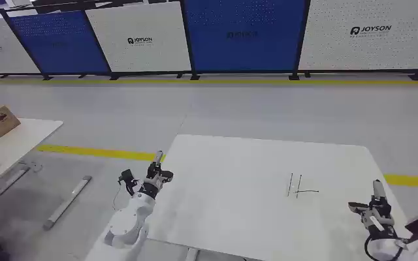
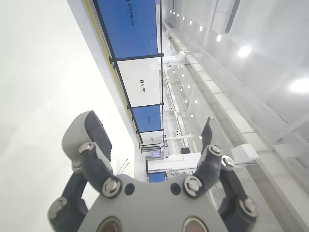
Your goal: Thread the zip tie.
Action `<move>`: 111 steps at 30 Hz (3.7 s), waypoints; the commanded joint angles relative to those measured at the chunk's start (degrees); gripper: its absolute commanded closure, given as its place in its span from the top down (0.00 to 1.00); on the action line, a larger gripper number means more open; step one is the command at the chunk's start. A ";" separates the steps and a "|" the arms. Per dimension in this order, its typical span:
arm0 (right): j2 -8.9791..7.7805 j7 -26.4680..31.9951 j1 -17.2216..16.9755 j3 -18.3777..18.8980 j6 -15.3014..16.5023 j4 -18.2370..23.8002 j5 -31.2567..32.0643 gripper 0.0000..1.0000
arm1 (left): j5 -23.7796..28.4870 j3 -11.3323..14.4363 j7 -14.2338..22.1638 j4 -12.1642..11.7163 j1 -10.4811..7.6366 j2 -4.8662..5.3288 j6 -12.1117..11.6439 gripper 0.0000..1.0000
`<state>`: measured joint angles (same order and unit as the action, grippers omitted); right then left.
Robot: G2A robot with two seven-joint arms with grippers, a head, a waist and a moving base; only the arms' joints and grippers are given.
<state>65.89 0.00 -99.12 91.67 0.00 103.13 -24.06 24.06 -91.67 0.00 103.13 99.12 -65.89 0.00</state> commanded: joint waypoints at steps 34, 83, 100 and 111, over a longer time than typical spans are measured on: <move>-3.32 36.22 10.92 5.71 -16.22 -2.77 8.60 1.00 | 0.00 0.00 0.00 0.00 0.00 0.00 0.00 1.00; -7.61 79.64 41.23 -11.07 -5.96 -37.23 25.97 1.00 | 0.00 0.00 0.00 0.00 0.00 0.00 0.00 1.00; -7.85 79.64 49.24 -20.65 -0.26 -45.65 28.08 1.00 | 0.00 0.00 0.00 0.00 0.00 0.00 0.00 1.00; -6.49 77.80 53.02 -22.58 2.27 -51.31 18.85 1.00 | 0.00 0.00 0.00 0.00 0.00 0.00 0.00 1.00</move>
<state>59.21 77.93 -46.56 69.75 1.90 52.36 -5.33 24.06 -91.67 0.00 103.13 99.12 -65.89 0.00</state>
